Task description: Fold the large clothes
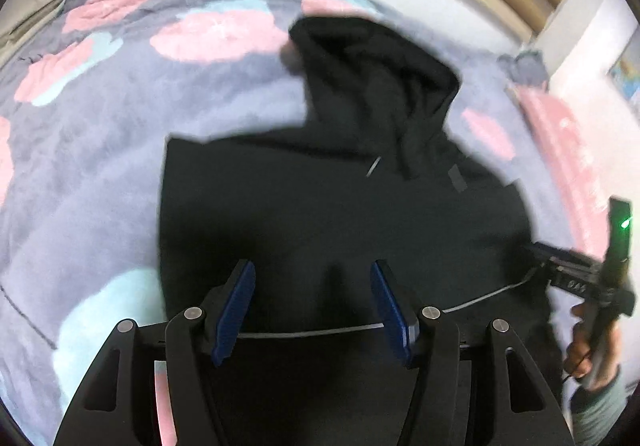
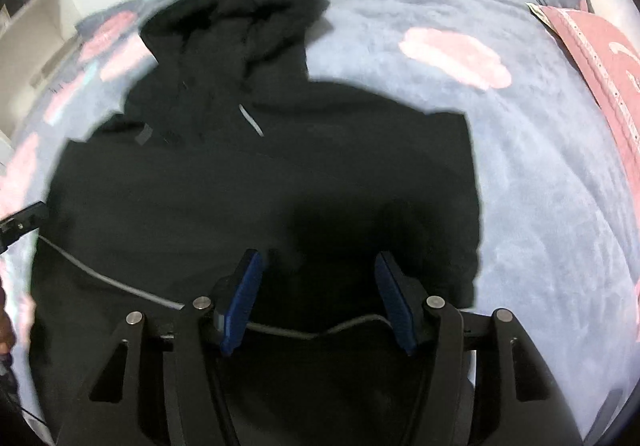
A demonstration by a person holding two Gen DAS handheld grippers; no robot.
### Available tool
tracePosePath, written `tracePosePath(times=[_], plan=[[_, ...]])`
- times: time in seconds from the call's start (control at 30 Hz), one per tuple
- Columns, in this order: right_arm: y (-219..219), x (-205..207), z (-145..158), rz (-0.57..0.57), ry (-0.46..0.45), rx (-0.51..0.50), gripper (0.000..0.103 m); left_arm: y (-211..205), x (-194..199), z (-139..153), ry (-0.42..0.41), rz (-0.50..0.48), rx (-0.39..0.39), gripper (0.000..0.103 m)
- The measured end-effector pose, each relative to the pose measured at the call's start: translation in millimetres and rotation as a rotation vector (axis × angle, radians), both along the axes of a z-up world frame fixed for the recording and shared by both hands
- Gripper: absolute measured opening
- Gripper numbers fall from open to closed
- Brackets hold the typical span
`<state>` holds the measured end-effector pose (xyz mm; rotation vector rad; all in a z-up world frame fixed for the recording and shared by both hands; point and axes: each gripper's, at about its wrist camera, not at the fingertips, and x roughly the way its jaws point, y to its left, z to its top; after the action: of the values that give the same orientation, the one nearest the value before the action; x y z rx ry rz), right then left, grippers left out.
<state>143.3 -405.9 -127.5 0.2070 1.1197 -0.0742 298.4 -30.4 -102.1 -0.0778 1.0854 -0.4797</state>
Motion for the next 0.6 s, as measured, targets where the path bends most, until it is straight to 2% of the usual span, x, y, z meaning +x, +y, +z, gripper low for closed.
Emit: tracePosePath(times=[0.2, 0.33, 0.43, 0.6], plan=[[-15.7, -1.1, 85.0, -0.013, -0.031, 0.034, 0.062, 13.6, 6.3, 95.1, -0.022, 0.024, -0.096, 0.061], [-30.6, 4.4, 132.6, -0.029, -0.056, 0.073, 0.063, 15.9, 16.8, 147.7, -0.059, 0.032, -0.114, 0.061], [-33.3, 18.7, 156.8, -0.031, -0.08, 0.085, 0.063, 12.5, 26.5, 175.3, -0.08, 0.03, -0.119, 0.061], [-34.2, 45.6, 176.4, -0.045, -0.107, 0.128, 0.063, 6.7, 46.2, 199.4, -0.097, 0.032, -0.123, 0.061]])
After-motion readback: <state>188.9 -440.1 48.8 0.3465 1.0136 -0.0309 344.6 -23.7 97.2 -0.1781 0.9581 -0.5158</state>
